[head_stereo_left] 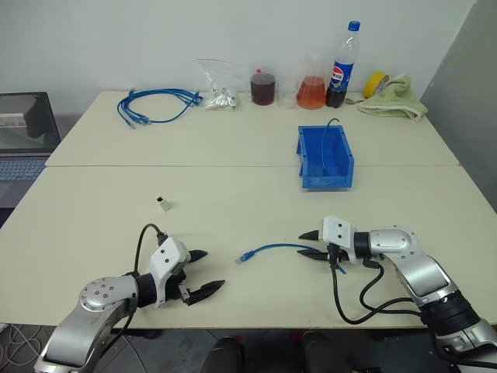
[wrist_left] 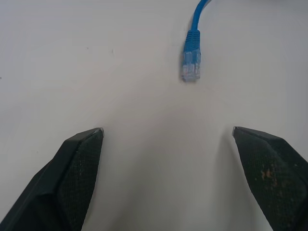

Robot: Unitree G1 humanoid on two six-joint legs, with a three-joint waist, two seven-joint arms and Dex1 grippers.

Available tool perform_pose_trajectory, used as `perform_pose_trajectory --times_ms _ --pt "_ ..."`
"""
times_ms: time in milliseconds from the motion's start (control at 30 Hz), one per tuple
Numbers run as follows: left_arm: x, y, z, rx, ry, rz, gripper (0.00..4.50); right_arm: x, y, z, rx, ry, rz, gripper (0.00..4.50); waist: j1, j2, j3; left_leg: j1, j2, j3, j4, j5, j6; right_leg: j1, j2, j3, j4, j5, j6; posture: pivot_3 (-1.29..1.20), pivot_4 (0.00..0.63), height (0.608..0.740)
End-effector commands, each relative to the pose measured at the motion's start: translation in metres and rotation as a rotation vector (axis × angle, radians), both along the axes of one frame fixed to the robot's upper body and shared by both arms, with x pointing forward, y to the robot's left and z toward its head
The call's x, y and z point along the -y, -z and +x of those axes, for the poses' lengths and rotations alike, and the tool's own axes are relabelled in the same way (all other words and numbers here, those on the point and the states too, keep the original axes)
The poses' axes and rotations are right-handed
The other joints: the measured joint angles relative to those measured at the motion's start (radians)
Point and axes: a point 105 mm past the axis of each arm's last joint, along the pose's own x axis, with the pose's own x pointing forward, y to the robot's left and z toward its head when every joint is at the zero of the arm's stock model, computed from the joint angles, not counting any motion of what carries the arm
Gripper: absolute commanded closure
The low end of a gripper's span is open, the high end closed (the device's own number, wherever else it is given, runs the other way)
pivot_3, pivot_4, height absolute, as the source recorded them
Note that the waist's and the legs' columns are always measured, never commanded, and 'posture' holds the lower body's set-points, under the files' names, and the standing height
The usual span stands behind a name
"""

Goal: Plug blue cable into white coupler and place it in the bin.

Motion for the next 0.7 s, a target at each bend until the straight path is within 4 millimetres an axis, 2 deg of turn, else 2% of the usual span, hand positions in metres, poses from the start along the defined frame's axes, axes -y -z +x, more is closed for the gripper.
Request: perform_pose_trajectory --times_ms 33,267,300,367,533,700 --pt "0.006 0.0 0.0 0.012 0.021 -0.001 0.0 0.001 -0.013 -0.001 0.03 -0.02 0.02 1.95 0.001 0.0 0.0 0.0 0.0 0.0 0.0 0.0 0.0 0.0 0.0 0.0 0.0 0.0 0.0 0.0 0.15 0.74" --pt "0.016 -0.004 0.001 0.032 0.03 -0.026 0.0 0.012 -0.044 -0.017 -0.013 -0.006 0.115 0.19 0.002 0.0 0.0 0.0 0.0 -0.001 0.0 0.0 0.0 0.0 0.0 0.0 0.0 0.0 0.0 0.0 0.15 0.74" --pt "0.018 -0.004 0.002 0.034 0.031 -0.03 0.0 0.012 -0.048 -0.02 -0.015 0.003 0.141 0.06 0.002 0.0 0.0 0.0 0.0 -0.001 0.0 0.0 0.0 0.0 0.0 0.0 -0.001 0.0 0.0 0.0 0.15 0.74" --pt "0.023 -0.005 0.003 0.036 0.03 -0.039 0.0 0.011 -0.055 -0.029 -0.025 0.008 0.186 0.06 0.002 0.0 0.0 0.0 0.0 -0.001 0.0 0.0 0.0 0.0 0.0 0.0 -0.001 0.0 0.0 0.0 0.15 0.74" --pt "0.033 -0.001 0.01 0.045 0.019 0.006 0.0 0.01 -0.04 -0.062 -0.144 -0.013 0.161 0.06 0.006 0.0 0.0 -0.001 -0.001 -0.001 0.0 0.0 0.0 0.001 -0.001 -0.001 -0.001 0.0 0.0 0.0 0.15 0.74" --pt "0.044 -0.002 0.015 0.02 0.051 0.014 0.0 0.001 -0.037 -0.074 -0.211 0.021 0.196 0.06 0.003 -0.001 0.0 0.0 0.0 -0.001 0.0 0.0 0.0 0.001 0.0 -0.001 0.0 0.0 0.0 0.0 0.15 0.74"
